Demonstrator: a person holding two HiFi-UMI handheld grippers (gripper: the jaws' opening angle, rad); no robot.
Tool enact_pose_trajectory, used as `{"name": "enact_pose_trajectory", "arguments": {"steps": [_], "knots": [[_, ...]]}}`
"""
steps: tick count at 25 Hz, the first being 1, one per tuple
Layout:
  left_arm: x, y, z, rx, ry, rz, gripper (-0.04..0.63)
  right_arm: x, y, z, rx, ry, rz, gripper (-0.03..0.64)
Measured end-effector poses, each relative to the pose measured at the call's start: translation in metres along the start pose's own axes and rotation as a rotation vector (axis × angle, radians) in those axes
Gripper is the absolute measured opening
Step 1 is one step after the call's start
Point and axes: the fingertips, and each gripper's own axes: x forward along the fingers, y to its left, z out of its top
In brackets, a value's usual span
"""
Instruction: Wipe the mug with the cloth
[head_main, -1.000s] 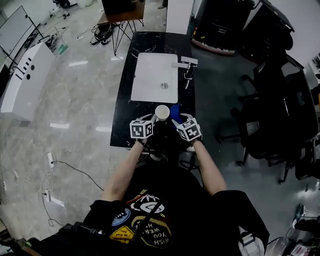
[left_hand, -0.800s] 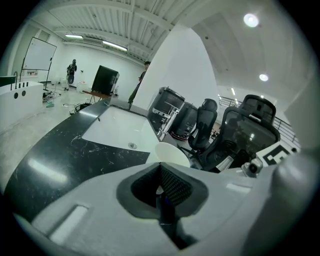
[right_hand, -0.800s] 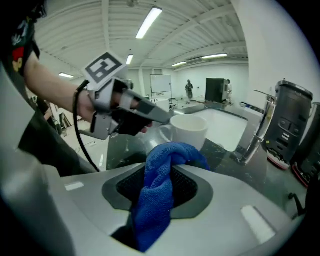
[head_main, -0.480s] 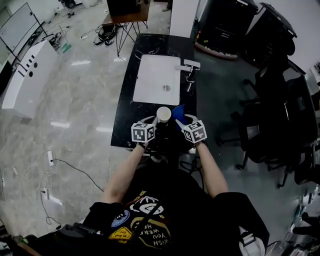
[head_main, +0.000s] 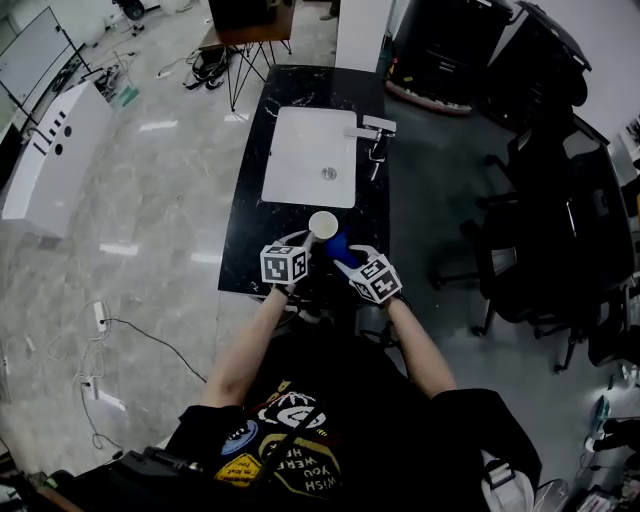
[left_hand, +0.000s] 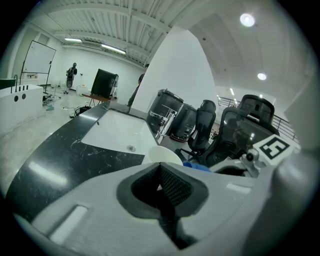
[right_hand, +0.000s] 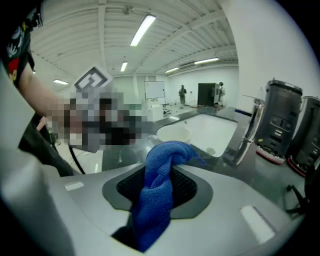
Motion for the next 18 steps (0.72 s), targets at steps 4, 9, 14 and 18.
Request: {"name": "enact_pose_trajectory", "arguments": {"steps": [4, 9, 14, 18], "knots": [[0.001, -0.001, 0.002, 0.008, -0.005, 0.002, 0.004, -0.012, -0.06, 0.03, 0.054, -0.044, -0.123, 0.137], [0.003, -0.002, 0.003, 0.051, -0.002, 0.012, 0.004, 0.005, -0.029, 0.011, -0.049, 0.054, -0.015, 0.137], [0.006, -0.004, 0.002, 0.038, -0.01, -0.012, 0.005, 0.005, 0.014, -0.014, -0.146, 0.053, 0.124, 0.137], [0.006, -0.005, 0.006, 0.03, -0.023, -0.009, 0.005, -0.016, -0.055, 0.011, 0.036, -0.042, -0.038, 0.137]]}}
